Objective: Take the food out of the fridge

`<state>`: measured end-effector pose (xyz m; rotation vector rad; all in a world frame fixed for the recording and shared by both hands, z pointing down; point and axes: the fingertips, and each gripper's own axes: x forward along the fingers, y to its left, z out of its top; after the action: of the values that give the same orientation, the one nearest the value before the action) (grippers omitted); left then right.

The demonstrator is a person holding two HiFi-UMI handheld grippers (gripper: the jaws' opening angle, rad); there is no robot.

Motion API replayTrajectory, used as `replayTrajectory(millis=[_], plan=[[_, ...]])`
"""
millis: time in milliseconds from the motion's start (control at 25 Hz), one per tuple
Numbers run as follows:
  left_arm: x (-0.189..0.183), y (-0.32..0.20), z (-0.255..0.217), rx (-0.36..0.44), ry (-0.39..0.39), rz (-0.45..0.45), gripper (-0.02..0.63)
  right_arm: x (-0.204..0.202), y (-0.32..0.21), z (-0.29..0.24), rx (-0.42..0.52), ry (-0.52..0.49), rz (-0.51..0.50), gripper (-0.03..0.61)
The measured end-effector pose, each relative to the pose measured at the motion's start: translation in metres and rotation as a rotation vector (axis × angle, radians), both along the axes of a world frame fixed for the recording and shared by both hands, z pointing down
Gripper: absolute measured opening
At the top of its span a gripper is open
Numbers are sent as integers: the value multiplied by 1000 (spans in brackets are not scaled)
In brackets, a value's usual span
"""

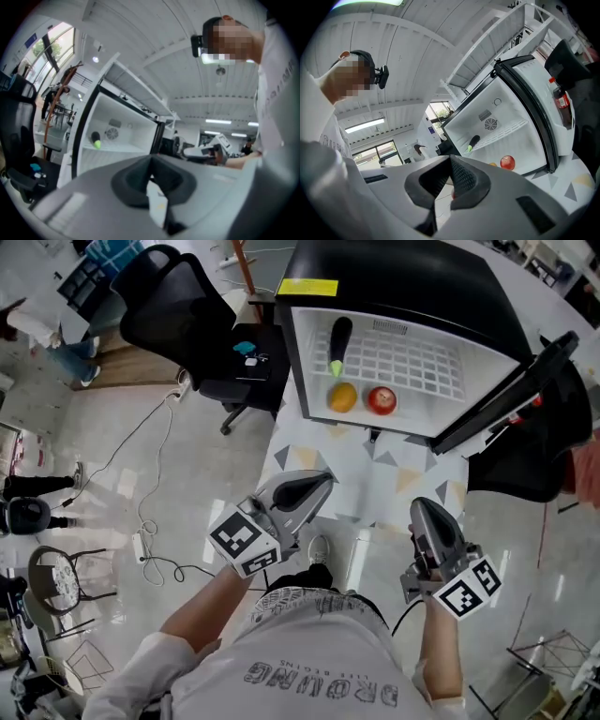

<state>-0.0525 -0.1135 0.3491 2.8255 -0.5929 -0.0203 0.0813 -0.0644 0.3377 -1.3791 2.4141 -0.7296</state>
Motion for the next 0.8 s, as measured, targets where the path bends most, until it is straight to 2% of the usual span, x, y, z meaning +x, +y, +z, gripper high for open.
replayTrajectory(millis=[440,800], plan=[[-8,-28,6,-9,16,22,6,-13,-24,1,-10,17,23,-11],[-7,-47,14,-6,-8,2,6,-14,-37,4,-17,13,18,-11]])
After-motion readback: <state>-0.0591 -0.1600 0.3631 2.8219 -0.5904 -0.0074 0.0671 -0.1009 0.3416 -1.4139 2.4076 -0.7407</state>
